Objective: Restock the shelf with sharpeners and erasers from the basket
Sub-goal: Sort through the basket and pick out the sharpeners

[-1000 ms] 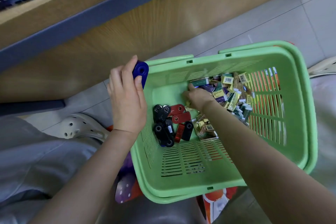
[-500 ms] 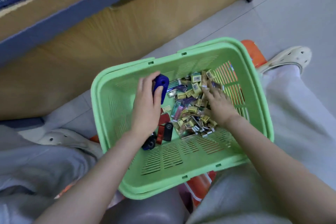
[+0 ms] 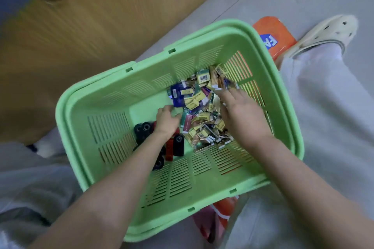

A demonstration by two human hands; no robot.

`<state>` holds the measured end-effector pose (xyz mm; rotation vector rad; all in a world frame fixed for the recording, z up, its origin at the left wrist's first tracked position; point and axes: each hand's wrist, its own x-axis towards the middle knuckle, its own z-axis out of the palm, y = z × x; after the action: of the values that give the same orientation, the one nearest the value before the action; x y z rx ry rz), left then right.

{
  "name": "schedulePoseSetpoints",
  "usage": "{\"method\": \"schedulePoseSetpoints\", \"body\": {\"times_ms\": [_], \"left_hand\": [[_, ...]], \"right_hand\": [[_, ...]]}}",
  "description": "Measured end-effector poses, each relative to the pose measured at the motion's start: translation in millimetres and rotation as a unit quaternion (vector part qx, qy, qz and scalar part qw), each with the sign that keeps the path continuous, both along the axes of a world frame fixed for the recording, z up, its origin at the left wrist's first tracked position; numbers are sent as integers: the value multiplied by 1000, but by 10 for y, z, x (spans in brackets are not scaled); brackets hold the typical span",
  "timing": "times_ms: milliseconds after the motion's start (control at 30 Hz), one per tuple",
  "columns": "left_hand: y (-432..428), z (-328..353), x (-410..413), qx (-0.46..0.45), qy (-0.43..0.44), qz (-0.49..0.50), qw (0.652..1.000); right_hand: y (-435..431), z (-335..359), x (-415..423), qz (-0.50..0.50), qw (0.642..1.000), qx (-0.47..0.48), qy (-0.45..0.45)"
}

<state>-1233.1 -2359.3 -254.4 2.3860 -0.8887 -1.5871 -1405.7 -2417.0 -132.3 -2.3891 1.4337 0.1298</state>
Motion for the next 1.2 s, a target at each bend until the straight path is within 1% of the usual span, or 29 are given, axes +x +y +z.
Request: {"method": "schedulePoseSetpoints", "body": {"times_ms": [67,100,167,233,333,400,433,467,567,633,700,767,867,933,1033,1100,1167,1200], "left_hand": [[22,-24,-113,12,-51,-70,996],[9,-13,-162,8,-65,-83,994],[-32,24,-230,0,-70,-74,995],[-33,31,-275,-3,-54,-48,997],[-19,47,-391,-9,-40,0,999],[-84,82,-484,-15,-16,62,998],[-140,108,-523,-16,13,109,994],[-202,127,-550,-18,44,163,986],[-334,138,-555,-17,114,309,944],[-346,162,-540,-29,137,352,926],[-348,209,-597,-54,135,349,926],[-323,291,-713,-83,107,305,943],[-244,358,-881,-128,53,213,967],[-167,384,-929,-157,31,134,978],[-38,437,-941,-155,35,-8,987],[51,526,-885,-155,26,-145,977],[139,593,-752,-189,-14,-285,940],[178,607,-667,-217,-31,-324,920]], "right_hand": [[-88,180,-37,-16,988,-141,-67],[-136,250,-74,-32,978,-185,-91],[-235,331,-173,-74,969,-213,-102],[-297,338,-290,-99,975,-178,-89],[-313,326,-464,-125,984,-57,-117],[-279,342,-543,-142,981,20,-134],[-259,346,-570,-145,980,36,-133],[-248,349,-584,-148,979,42,-131],[-263,355,-565,-159,978,46,-127],[-274,347,-559,-155,979,40,-124],[-281,334,-563,-155,979,31,-126],[-280,326,-555,-159,978,28,-130],[-272,314,-552,-165,977,27,-132],[-272,305,-550,-167,977,29,-132],[-271,302,-539,-167,976,30,-134],[-270,303,-539,-167,977,26,-131],[-269,300,-543,-169,977,29,-130],[-267,297,-544,-168,977,30,-129]]}}
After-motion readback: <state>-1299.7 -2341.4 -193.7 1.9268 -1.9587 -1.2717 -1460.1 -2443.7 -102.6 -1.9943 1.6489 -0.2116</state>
